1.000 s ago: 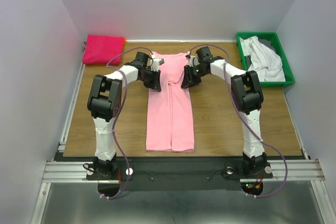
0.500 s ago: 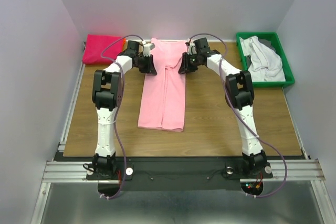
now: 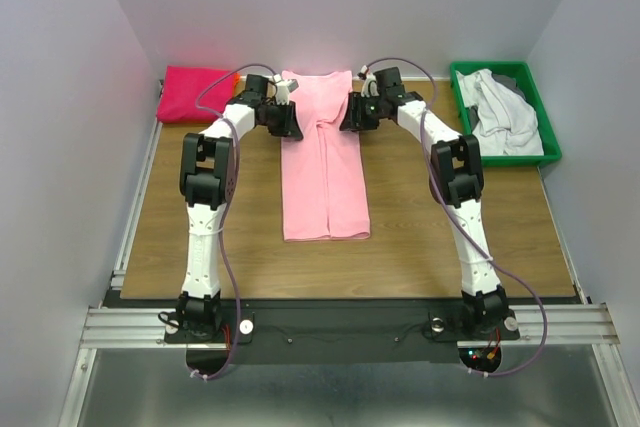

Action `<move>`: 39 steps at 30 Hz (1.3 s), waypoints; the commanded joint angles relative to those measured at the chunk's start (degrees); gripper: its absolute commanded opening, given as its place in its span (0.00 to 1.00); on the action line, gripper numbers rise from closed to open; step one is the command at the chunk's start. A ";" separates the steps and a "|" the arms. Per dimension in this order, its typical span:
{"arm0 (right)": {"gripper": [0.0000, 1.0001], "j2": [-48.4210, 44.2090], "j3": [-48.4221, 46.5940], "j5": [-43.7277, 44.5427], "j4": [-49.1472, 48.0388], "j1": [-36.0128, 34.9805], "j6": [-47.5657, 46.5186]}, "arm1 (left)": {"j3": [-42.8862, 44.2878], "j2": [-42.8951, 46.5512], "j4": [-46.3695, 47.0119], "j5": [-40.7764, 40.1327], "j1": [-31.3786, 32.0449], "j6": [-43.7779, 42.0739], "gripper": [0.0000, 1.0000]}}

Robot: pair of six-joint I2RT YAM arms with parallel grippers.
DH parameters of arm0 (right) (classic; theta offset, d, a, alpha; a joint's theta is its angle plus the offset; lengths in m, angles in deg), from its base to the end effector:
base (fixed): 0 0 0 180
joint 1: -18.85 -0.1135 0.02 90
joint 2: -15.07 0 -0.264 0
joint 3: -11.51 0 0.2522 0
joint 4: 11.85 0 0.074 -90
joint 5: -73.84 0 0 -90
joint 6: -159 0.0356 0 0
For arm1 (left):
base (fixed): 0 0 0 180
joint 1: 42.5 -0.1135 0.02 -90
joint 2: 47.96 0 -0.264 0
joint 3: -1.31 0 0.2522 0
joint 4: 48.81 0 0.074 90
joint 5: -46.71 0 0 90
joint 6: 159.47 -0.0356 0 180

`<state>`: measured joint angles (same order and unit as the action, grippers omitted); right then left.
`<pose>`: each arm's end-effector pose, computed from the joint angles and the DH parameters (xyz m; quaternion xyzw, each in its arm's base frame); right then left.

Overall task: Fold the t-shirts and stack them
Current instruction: Fold the tshirt

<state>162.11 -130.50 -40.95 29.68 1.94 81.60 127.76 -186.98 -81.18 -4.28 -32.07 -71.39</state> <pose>0.5370 0.1789 0.1578 -0.1135 0.9037 0.2849 0.2987 0.5245 -0.1193 0.1599 0.2208 0.8519 -0.3344 0.3373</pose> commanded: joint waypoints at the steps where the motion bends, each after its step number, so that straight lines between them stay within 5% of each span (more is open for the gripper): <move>1: 0.60 -3.59 -0.16 -1.12 2.46 0.91 -5.03 | -0.18 5.32 -2.66 -2.35 -0.33 -4.06 0.28; 6: 0.86 -17.36 4.47 -7.01 2.73 0.82 -9.60 | -4.91 21.82 -2.48 -4.02 -0.42 -9.85 0.42; 14: 0.97 -39.97 20.65 -4.65 5.54 0.65 -22.78 | -15.37 43.46 -2.84 -8.15 -0.42 -18.91 0.76; 17: 1.00 -48.04 27.60 -2.02 5.37 0.65 -27.97 | -21.25 52.14 -1.09 -7.72 -0.51 -23.47 0.99; 25: 1.00 -64.23 44.11 -6.93 6.24 -0.58 -48.35 | -41.82 70.89 10.52 -1.05 -0.33 -29.26 0.99; 29: 1.00 -67.85 52.56 -0.89 11.24 -8.12 -59.00 | -49.56 75.03 -0.23 3.09 2.99 -41.35 0.92; 32: 0.99 -69.17 62.29 0.80 12.66 -16.81 -61.72 | -56.31 74.34 -5.10 -1.81 8.26 -48.16 0.81; 39: 0.69 -67.42 73.57 2.47 3.45 -23.52 -63.31 | -69.61 74.25 -1.88 -2.70 14.68 -52.83 0.63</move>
<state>95.05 -59.48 -40.93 39.60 -21.01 21.10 60.92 -113.39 -84.35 -6.47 -20.40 -118.95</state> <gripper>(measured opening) 0.726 0.648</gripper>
